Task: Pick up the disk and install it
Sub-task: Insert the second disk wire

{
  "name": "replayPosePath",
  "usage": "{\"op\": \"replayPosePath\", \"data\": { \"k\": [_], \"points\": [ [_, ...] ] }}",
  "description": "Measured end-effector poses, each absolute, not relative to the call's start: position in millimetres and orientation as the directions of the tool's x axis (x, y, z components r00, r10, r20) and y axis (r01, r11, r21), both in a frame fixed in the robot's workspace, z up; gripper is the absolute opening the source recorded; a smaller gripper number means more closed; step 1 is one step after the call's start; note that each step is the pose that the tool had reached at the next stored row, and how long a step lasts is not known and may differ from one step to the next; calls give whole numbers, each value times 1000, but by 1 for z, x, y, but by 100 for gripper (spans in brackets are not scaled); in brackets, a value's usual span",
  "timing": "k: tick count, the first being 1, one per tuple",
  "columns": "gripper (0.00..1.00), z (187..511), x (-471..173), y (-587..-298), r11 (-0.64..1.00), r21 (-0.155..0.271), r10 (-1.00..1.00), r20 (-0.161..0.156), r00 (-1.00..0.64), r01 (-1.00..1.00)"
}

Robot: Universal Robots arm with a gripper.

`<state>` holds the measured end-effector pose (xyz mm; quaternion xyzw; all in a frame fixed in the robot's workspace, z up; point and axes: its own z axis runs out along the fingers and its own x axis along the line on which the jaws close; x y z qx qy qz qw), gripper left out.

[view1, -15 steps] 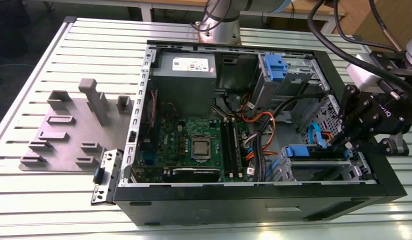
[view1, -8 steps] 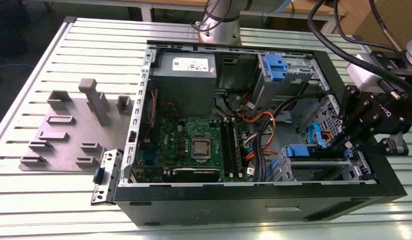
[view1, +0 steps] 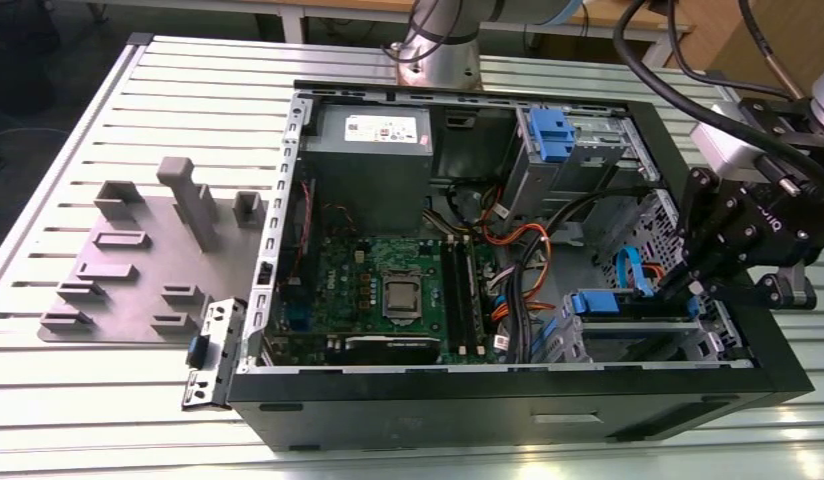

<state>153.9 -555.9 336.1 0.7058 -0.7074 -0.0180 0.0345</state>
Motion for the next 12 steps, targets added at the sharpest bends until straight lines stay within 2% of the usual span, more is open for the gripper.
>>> {"op": "replayPosePath", "data": {
  "k": [12],
  "points": [
    [16,336,149,-552,3,74,-1000,23,-1,-997]
  ]
}}
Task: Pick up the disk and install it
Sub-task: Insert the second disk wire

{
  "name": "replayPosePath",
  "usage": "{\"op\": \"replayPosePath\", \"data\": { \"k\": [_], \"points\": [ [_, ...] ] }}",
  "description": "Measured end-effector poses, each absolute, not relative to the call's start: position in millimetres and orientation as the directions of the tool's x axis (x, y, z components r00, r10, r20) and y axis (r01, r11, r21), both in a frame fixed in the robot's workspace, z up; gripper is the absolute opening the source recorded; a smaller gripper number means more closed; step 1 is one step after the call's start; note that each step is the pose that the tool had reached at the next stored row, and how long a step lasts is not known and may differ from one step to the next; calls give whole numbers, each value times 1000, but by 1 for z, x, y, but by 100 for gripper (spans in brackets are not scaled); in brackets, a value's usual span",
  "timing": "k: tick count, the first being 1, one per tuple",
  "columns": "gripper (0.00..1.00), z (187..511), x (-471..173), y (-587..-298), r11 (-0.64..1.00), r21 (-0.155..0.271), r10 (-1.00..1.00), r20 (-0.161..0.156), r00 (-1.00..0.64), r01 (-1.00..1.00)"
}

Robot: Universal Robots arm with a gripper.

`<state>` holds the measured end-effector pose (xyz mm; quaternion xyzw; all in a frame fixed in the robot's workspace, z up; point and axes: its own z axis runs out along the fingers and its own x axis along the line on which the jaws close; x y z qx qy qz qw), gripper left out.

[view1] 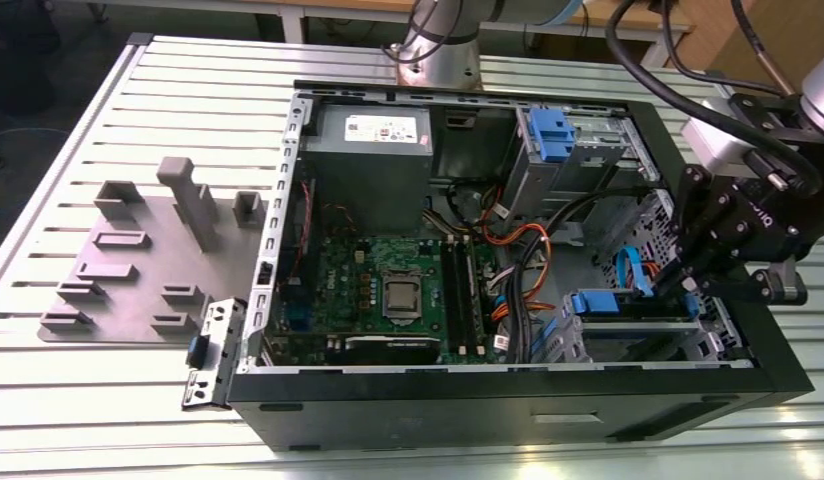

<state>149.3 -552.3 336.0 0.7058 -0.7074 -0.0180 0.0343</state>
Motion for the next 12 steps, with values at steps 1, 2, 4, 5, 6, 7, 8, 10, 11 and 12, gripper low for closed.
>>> {"op": "replayPosePath", "data": {
  "k": [1,2,4,5,6,7,8,10,11,12],
  "points": [
    [16,336,149,-552,3,74,-1000,23,-1,-997],
    [16,336,149,-552,3,74,-1000,23,-1,-997],
    [16,336,148,-552,3,74,-1000,23,-1,-997],
    [16,336,147,-552,3,74,-1000,23,-1,-997],
    [16,335,147,-552,3,74,-1000,23,-1,-997],
    [16,335,147,-552,3,74,-1000,23,-1,-997],
    [16,335,147,-552,3,74,-1000,24,-1,-997],
    [16,334,147,-552,3,74,-1000,24,-1,-997],
    [16,333,147,-552,3,74,-1000,24,-1,-997],
    [16,333,147,-552,3,74,-1000,24,-1,-997]
  ]
}}
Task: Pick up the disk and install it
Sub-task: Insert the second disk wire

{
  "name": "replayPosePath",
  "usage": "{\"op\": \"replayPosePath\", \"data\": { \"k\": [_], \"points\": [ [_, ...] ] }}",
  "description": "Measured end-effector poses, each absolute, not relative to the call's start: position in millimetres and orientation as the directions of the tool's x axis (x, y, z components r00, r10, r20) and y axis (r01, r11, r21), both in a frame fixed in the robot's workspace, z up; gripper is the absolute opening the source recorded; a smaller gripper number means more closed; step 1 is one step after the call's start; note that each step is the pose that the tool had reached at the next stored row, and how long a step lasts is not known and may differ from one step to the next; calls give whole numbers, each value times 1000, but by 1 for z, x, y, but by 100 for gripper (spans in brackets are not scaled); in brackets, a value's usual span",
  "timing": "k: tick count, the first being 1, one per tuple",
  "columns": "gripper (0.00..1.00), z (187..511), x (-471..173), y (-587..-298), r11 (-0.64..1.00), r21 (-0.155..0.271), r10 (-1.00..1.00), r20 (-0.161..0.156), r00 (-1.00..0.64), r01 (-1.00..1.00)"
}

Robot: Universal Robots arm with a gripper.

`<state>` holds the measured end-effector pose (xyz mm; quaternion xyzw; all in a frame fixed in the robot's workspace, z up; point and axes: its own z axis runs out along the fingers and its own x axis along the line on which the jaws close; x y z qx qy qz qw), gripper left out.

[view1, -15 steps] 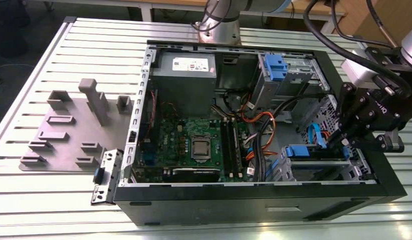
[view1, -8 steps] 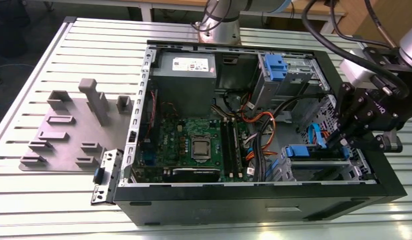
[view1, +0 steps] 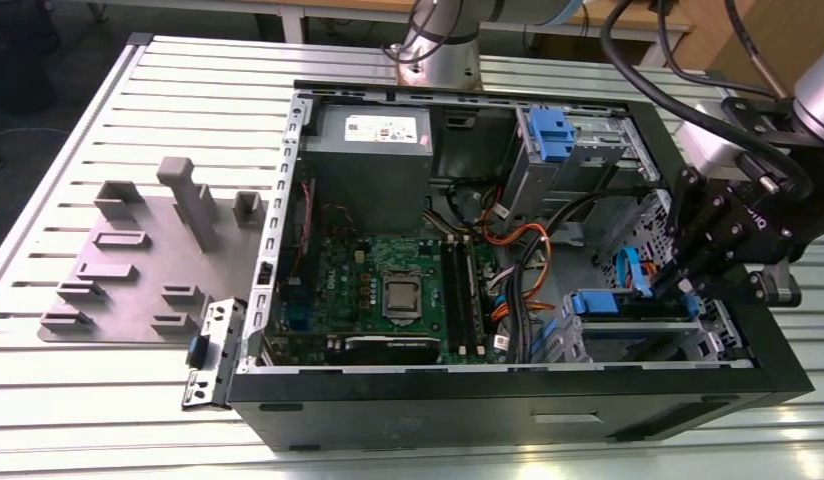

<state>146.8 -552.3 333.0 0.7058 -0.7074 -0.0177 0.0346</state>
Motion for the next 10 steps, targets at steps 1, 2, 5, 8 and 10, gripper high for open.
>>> {"op": "replayPosePath", "data": {
  "k": [1,2,5,8,10],
  "points": [
    [16,333,147,-552,3,74,-1000,24,-1,-997],
    [16,332,147,-552,3,74,-1000,24,-1,-997],
    [16,332,147,-552,3,74,-1000,24,-1,-997],
    [16,334,147,-552,4,74,-1000,23,-3,-997],
    [16,335,147,-552,7,74,-1000,23,-6,-997]
  ]
}}
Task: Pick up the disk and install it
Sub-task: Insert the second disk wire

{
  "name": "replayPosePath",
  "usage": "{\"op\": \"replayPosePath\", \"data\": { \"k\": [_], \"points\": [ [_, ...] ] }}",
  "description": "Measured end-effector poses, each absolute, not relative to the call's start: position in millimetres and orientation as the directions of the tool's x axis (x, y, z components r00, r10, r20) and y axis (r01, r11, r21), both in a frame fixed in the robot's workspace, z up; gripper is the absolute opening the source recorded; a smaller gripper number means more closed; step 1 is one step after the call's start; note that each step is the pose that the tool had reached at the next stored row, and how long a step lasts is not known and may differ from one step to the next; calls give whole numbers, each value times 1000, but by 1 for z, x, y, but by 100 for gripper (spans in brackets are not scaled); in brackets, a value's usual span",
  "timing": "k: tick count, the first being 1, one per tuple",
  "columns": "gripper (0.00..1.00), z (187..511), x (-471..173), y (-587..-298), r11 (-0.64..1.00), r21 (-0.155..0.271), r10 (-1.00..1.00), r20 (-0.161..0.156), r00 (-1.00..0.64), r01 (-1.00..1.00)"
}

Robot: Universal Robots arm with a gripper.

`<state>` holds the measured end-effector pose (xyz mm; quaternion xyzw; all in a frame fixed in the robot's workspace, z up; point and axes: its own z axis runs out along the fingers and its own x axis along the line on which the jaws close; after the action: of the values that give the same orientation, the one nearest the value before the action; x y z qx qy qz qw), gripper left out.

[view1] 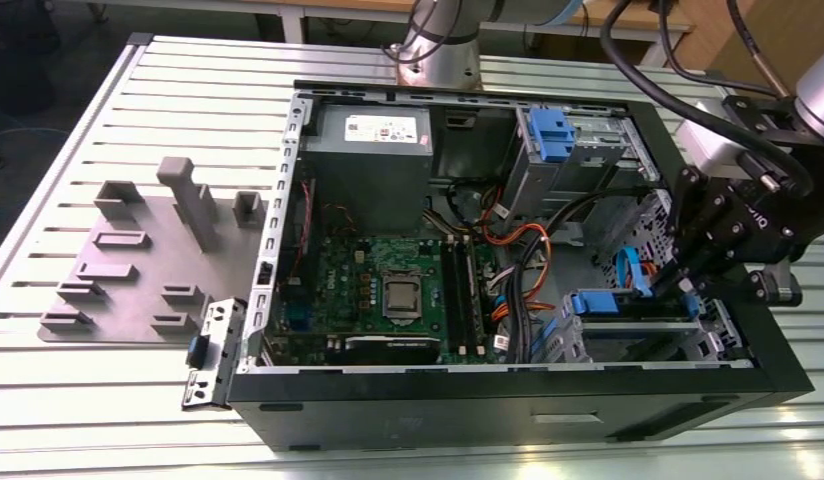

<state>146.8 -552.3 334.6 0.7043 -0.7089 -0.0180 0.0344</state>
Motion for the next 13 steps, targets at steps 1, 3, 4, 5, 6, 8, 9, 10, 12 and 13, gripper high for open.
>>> {"op": "replayPosePath", "data": {
  "k": [1,3,4,5,6,8,9,10,12,13],
  "points": [
    [16,335,147,-552,9,74,-1000,23,-7,-997],
    [16,335,147,-552,13,74,-1000,24,-11,-997],
    [16,335,147,-552,16,74,-1000,24,-14,-997],
    [16,335,147,-553,19,74,-1000,24,-17,-997],
    [16,335,147,-553,23,74,-999,24,-21,-997],
    [16,335,147,-553,31,74,-999,25,-29,-997],
    [16,335,147,-554,35,74,-999,26,-33,-997],
    [16,335,147,-554,39,74,-999,26,-37,-997],
    [16,335,147,-554,42,74,-999,26,-40,-996],
    [16,335,147,-554,43,74,-999,26,-41,-996]
  ]
}}
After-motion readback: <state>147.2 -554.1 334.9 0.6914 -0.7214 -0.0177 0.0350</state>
